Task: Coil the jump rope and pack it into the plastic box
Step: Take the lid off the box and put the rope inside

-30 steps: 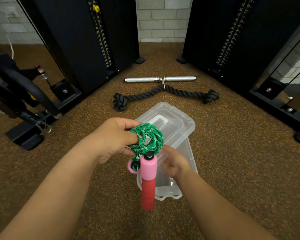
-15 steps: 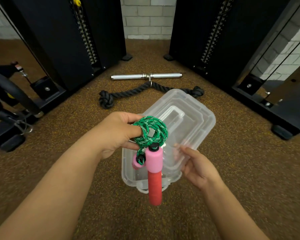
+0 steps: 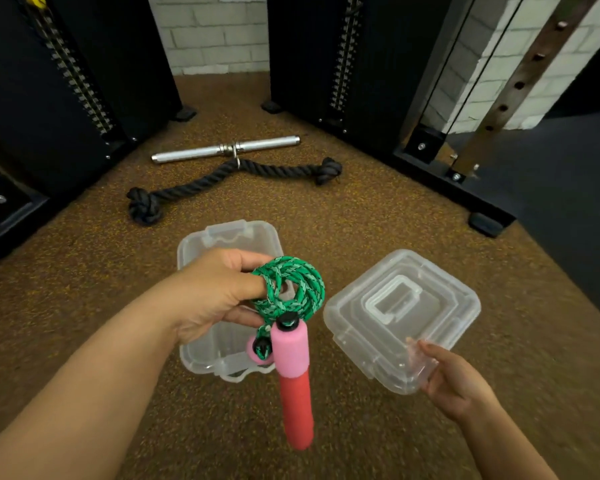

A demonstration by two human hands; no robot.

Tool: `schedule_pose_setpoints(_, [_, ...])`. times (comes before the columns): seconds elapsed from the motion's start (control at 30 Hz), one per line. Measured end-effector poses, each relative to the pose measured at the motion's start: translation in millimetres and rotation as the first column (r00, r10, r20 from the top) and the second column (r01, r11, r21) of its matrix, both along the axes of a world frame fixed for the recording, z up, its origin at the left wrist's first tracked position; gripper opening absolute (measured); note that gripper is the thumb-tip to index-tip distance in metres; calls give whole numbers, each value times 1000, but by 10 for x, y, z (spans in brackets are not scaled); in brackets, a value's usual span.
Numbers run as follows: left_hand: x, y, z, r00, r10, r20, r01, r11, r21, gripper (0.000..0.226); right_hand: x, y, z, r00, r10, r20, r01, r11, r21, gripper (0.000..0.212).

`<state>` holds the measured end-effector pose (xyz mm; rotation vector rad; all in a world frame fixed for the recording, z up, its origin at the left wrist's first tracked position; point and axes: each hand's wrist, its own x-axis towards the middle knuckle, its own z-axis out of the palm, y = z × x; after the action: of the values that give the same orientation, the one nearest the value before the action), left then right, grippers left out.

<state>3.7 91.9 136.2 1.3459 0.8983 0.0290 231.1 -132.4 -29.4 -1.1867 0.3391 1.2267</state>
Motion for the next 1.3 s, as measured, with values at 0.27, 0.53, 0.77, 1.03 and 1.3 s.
schedule_pose_setpoints(0.27, [71,-45,-50,999,-42,29,42,999,8,48,-162,-288,-221,994,110,0,-109,984,-140,14])
schedule_pose_setpoints(0.53, [-34,21,-57,998,-48,41,46,998,39,67,-162,-378,-451,999,18,49,-5,968,-250,29])
schedule_pose_setpoints(0.77, [-184,267,-155,999,38,-14,-36,991,127,37,-187,-105,-27,797,-108,594,209,972,-104,23])
schedule_pose_setpoints(1.03, [-244,276,-102,997,63,43,-68,989,132,37,-473,246,-65,339,458,822,-15,876,-482,54])
schedule_pose_setpoints(1.3, [-297,210,93,984,67,163,-87,989,123,83,-934,723,-254,268,608,747,-295,790,-537,50])
